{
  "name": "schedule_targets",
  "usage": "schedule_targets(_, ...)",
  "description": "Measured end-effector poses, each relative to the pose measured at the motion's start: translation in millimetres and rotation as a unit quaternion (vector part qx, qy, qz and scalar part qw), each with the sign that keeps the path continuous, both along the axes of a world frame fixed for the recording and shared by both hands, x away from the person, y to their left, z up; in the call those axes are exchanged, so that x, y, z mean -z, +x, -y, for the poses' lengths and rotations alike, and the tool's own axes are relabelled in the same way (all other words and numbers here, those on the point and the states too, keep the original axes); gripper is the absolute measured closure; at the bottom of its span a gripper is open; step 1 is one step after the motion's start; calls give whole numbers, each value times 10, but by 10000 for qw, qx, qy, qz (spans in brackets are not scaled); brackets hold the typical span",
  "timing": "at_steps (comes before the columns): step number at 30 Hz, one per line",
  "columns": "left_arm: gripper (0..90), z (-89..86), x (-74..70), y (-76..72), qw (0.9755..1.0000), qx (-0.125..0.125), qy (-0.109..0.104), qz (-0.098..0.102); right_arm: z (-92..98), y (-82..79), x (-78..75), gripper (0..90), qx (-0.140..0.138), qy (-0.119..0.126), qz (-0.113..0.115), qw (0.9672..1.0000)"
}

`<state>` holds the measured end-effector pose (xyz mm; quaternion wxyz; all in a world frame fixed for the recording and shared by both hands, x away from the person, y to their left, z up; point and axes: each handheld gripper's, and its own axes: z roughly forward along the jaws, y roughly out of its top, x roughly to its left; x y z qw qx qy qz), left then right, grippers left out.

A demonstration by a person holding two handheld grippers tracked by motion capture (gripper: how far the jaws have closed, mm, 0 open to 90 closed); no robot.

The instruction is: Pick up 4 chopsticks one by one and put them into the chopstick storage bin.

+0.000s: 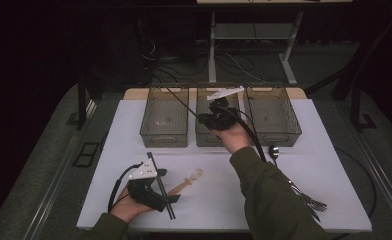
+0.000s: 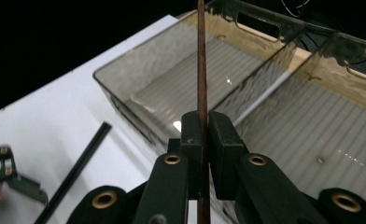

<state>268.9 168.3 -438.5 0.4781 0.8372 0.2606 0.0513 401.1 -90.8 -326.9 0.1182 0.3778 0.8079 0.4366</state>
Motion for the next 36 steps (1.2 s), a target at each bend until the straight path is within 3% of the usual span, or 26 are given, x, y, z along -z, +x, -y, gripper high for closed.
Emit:
schedule_targets(18, 0, -6, -10, -9, 9999, 37, -94, -8, -496, 417, 81, 849, 295, 125, 11, 9995)
schedule_targets(26, 0, -13, -17, -13, 9999, 65, -105, -6, -688, 591, 192, 849, 401, 137, -77, 9991)
schedule_targets(36, 0, -16, -25, -10, 9999, 90, -63, 18, -934, 699, 347, 849, 447, 67, -166, 9988)
